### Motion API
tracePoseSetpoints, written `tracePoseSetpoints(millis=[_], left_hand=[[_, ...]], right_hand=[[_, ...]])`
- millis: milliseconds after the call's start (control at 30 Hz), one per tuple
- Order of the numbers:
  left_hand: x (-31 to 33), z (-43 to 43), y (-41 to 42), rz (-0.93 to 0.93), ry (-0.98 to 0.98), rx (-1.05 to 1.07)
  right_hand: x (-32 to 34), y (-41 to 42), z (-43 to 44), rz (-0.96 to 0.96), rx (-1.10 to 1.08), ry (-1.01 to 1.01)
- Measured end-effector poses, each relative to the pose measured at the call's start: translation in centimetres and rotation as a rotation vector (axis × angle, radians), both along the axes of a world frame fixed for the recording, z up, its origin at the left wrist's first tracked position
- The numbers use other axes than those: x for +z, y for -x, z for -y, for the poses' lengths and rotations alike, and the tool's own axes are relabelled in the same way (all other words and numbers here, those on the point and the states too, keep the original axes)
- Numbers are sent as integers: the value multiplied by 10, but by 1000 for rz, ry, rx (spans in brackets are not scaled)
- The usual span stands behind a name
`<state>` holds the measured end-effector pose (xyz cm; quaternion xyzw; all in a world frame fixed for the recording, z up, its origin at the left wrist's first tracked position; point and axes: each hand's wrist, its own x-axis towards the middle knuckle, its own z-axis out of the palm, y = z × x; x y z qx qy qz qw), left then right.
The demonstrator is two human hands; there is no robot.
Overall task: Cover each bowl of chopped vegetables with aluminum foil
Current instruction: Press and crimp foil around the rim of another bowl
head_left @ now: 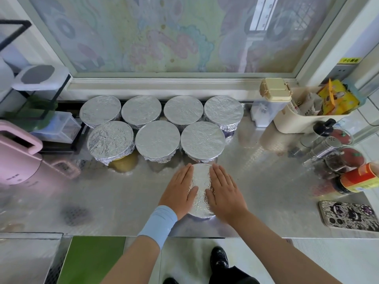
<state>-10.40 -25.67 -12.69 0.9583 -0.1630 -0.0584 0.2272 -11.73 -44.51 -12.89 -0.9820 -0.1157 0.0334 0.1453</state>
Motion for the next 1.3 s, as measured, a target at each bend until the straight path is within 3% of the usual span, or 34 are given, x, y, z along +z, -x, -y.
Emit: tracePoseSetpoints(millis=[133, 233, 533, 900, 1033, 1133, 1233, 1300], left_hand=[[-3, 2, 20, -13, 142, 190], [-3, 6, 28, 74, 59, 242], [6, -15, 27, -89, -154, -93], [7, -41, 23, -73, -173, -191], [8, -56, 33, -86, -89, -112], [17, -54, 45, -200, 204, 61], [27, -36, 50, -199, 488, 418], [31, -24, 44, -320, 571, 556]], right_hand=[[0, 7, -2, -49, -169, -93], [2, 13, -3, -70, -214, -106], [7, 28, 17, -132, 50, -71], [16, 31, 27, -197, 58, -149], [19, 27, 36, -141, 74, -112], [28, 20, 37, -266, 71, -104], [36, 6, 27, -487, -147, -440], [41, 1, 15, -465, -421, -703]])
